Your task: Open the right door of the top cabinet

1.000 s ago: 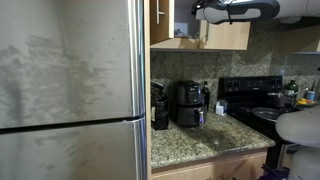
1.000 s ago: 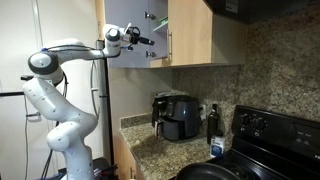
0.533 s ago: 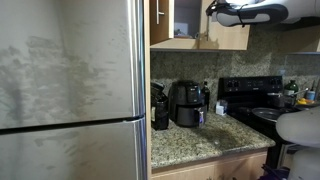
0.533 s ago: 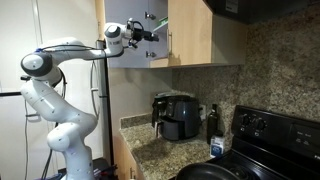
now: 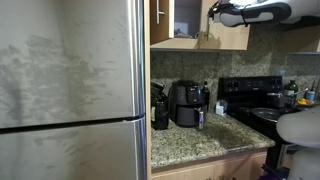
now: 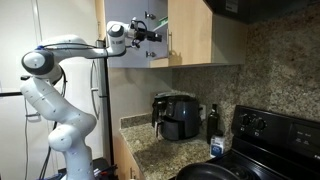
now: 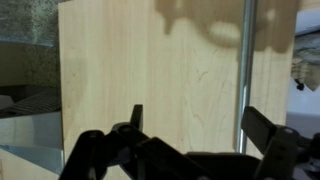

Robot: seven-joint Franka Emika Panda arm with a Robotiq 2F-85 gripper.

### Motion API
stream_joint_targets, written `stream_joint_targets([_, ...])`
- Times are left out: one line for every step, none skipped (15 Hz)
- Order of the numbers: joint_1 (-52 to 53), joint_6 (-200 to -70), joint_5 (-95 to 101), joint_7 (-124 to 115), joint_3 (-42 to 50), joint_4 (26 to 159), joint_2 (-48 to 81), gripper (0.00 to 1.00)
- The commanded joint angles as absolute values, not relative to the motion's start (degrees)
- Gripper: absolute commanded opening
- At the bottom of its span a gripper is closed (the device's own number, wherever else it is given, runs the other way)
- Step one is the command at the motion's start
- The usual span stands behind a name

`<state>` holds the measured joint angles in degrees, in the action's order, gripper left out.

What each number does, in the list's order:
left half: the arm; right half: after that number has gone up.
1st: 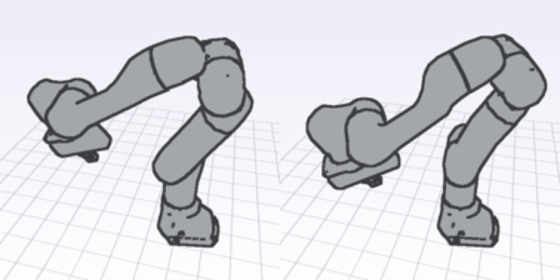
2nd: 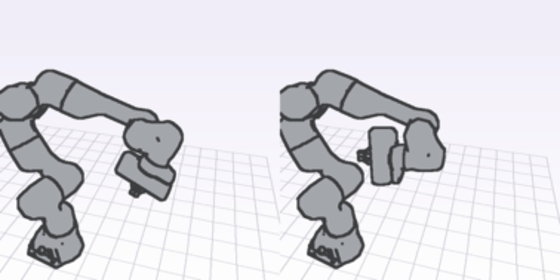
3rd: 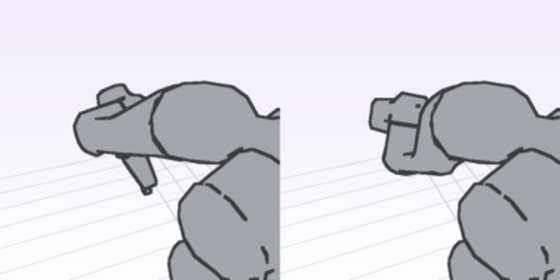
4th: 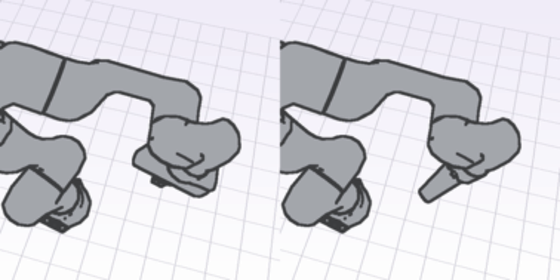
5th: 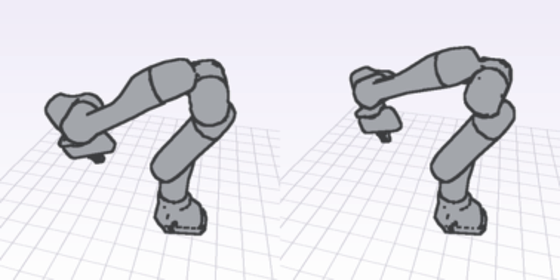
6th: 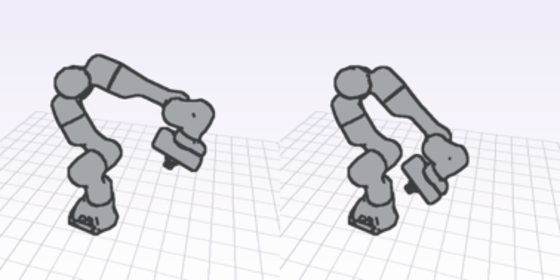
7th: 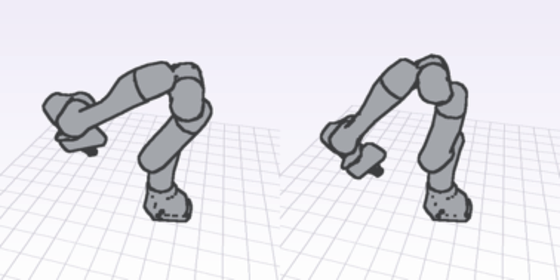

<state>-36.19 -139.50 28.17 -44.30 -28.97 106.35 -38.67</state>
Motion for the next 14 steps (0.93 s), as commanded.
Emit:
stream_joint_targets([-34.15, -142.60, 29.81, -45.17, -29.48, 99.11, -28.06, 1.00])
stream_joint_targets([-32.84, -140.42, 30.88, -45.96, -28.07, 103.53, -33.34, 1.00])
stream_joint_targets([-32.27, -141.05, 31.20, -46.16, -27.89, 102.22, -31.09, 1.00])
stream_joint_targets([-31.82, -141.29, 31.43, -46.24, -27.69, 101.18, -29.41, 1.00])
stream_joint_targets([-31.55, -141.35, 31.53, -46.27, -27.55, 100.40, -28.34, 1.00])
stream_joint_targets([-31.43, -140.90, 32.57, -46.48, -27.88, 99.94, -27.71, 1.00])
stream_joint_targets([-31.37, -140.34, 34.28, -47.42, -28.55, 99.28, -26.95, 1.00])
stream_joint_targets([-31.20, -139.24, 35.94, -48.68, -29.07, 98.40, -26.10, 1.00])
stream_joint_targets([-30.80, -138.20, 37.72, -50.05, -29.43, 97.53, -25.09, 1.00])
stream_joint_targets([-30.04, -137.42, 39.36, -51.29, -29.36, 96.98, -24.18, 1.00])
stream_joint_targets([-29.27, -136.12, 41.30, -52.90, -29.29, 96.56, -23.49, 1.00])
stream_joint_targets([-27.75, -135.12, 42.79, -54.00, -28.61, 96.14, -22.58, 1.00])
stream_joint_targets([-26.26, -134.53, 44.32, -55.10, -27.88, 95.72, -21.50, 1.00])
stream_joint_targets([-24.94, -133.54, 45.90, -56.41, -27.31, 95.17, -20.59, 1.00])
